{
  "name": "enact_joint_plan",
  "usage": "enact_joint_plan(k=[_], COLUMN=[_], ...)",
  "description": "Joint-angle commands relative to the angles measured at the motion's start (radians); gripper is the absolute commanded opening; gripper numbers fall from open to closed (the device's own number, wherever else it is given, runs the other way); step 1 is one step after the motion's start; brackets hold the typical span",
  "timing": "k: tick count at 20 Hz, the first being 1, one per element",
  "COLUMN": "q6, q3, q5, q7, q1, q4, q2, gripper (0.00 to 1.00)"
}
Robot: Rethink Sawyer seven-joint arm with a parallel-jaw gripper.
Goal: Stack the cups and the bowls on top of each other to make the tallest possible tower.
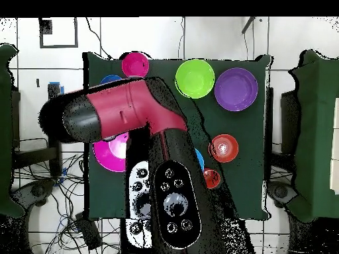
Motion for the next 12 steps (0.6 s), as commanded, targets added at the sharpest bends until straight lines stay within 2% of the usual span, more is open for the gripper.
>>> enact_joint_plan(k=[1, 5, 8, 12], q6=[-0.241, -0.404, -0.523, -0.565], q3=[0.001, -0.014, -0.055, -0.091], q5=[-0.109, -0.144, -0.186, -0.176], q7=[-0.017, 0.023, 0.073, 0.09], q1=[0.013, 0.016, 0.046, 0.068], q4=[0.207, 0.247, 0.258, 0.26], q2=[0.022, 0.043, 0.062, 0.091], gripper=[1.0, 1.0, 1.0, 1.0])
